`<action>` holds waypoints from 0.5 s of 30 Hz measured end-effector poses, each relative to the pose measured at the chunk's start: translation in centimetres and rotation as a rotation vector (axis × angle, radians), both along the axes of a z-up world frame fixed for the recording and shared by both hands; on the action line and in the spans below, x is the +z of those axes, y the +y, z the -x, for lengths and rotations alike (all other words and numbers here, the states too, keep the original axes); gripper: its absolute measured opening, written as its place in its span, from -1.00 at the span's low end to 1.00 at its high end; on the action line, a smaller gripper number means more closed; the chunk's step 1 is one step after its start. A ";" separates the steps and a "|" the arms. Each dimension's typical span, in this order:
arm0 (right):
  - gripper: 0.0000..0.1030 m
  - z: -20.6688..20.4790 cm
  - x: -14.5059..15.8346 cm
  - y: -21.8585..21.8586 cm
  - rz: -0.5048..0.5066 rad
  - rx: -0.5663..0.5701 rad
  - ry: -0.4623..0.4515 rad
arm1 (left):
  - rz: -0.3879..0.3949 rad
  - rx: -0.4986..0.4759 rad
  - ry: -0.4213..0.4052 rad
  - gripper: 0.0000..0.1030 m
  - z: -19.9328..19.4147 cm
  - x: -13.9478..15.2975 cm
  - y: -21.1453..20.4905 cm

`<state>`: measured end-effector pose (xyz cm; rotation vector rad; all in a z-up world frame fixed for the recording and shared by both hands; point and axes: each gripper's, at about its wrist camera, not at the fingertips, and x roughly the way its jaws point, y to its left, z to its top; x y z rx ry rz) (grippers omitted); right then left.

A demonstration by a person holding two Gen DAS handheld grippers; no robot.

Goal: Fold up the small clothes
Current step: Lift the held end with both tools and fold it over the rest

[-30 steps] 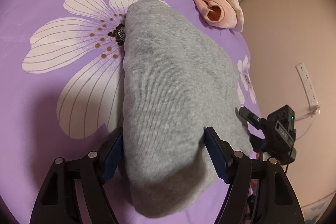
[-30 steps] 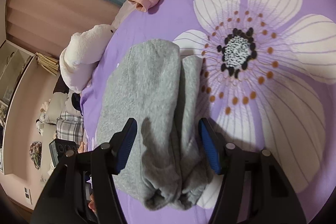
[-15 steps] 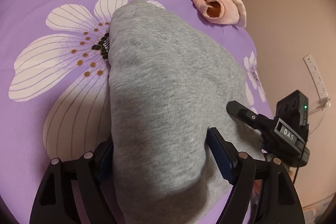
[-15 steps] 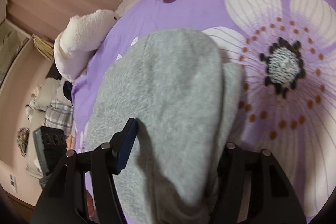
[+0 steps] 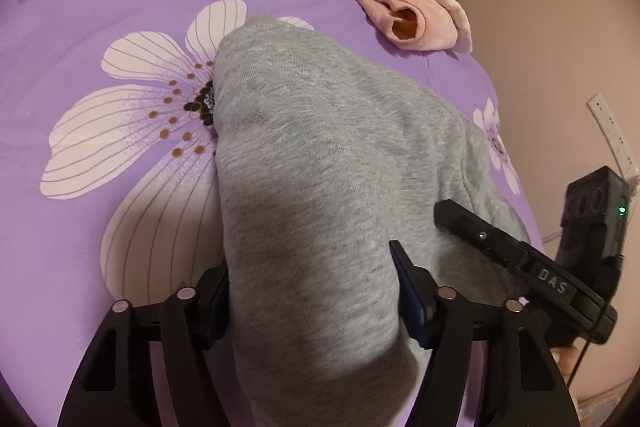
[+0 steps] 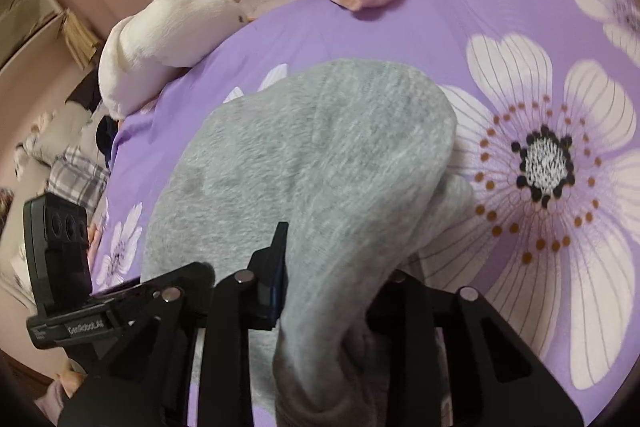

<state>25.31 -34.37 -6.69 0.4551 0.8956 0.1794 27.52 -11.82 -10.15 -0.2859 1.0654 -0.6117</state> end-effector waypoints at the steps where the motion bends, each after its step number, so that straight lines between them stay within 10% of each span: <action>1: -0.48 0.1 0.2 0.1 -0.003 0.004 -0.011 | -0.002 0.003 -0.008 0.22 0.1 0.2 0.0; 15: -0.53 1.3 4.0 4.7 0.071 0.091 -0.162 | -0.033 0.026 -0.127 0.17 2.1 4.1 2.1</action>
